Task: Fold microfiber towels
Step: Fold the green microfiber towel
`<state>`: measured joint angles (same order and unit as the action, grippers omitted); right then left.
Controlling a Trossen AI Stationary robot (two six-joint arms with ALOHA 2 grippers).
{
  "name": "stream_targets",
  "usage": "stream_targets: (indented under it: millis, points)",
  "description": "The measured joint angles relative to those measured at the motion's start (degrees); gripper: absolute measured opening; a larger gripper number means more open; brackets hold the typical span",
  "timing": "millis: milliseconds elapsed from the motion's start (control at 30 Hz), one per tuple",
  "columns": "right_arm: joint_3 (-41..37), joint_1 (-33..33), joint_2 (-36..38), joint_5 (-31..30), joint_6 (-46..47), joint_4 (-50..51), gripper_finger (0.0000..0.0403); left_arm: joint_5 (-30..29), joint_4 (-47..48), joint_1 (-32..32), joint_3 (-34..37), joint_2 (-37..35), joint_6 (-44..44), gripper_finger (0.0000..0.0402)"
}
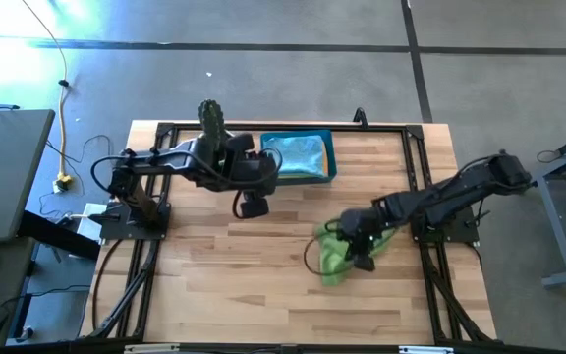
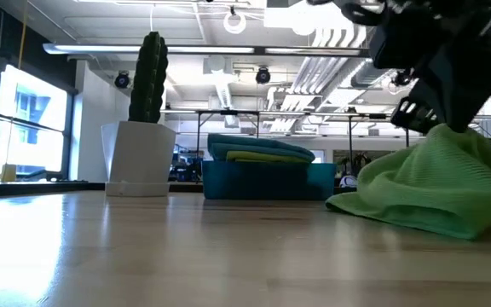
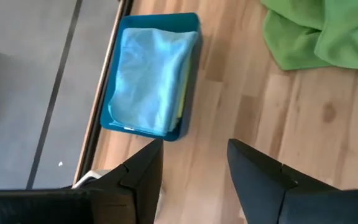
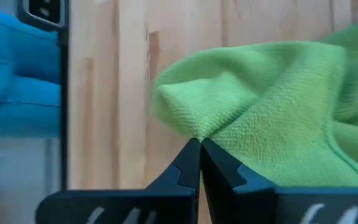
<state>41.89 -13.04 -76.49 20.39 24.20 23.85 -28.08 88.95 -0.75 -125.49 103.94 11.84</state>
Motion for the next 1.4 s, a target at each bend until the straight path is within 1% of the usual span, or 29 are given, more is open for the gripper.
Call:
stream_targets:
  millis: [67,133,233,333,433,567,667,800,867,933,1100,1300,1400]
  points:
    - [0.02,-2.25,0.00,-3.79,0.01,0.11,0.0000,0.46,0.00,-0.72,0.00,0.00,0.17,0.0170]
    - [0.02,-3.67,-0.02,-5.48,0.34,0.37,0.0001,2.13,0.00,-1.24,0.00,0.00,0.76,0.0170]
    - [0.00,-4.55,-0.02,-3.81,0.35,0.35,0.0015,5.41,-0.01,-1.61,0.00,0.00,2.29,0.0170]
    - [0.02,-4.74,-0.02,-2.83,1.89,0.81,0.0047,7.95,-0.02,-1.63,0.02,0.00,4.13,0.0170]
    - [0.02,-4.74,0.13,-1.67,1.91,2.34,0.0087,8.64,-0.04,-1.62,0.02,0.00,7.24,0.0170]
    - [0.02,-4.77,0.17,3.03,1.76,4.32,0.0131,8.69,-0.43,-1.71,0.02,0.17,12.85,0.0170]
    - [0.02,-4.81,0.44,3.94,4.37,6.75,0.0144,9.04,-0.52,-2.38,0.07,0.94,15.83,0.0170]
    - [0.02,-6.38,3.37,3.49,4.18,12.09,0.0143,8.69,-0.60,-4.54,0.07,2.88,16.69,0.0170]
    - [0.02,-7.63,5.64,1.49,3.91,15.09,0.0141,8.68,-0.73,-5.75,0.07,4.15,16.67,0.0170]
    - [0.02,-8.41,7.66,-1.74,3.71,18.55,0.0140,8.71,-0.91,-6.90,0.07,5.44,17.02,0.0170]
    - [0.02,-8.79,10.82,-9.99,2.75,27.22,0.0140,11.05,-4.73,-9.61,0.07,8.53,21.35,0.0170]
    - [0.02,-8.85,12.08,-15.09,2.73,30.27,0.0140,10.33,-6.93,-11.21,0.07,10.01,26.87,0.0170]
    - [0.02,-8.76,12.02,-19.39,2.50,32.13,0.0139,9.43,-6.91,-11.26,0.07,10.01,27.88,0.0170]
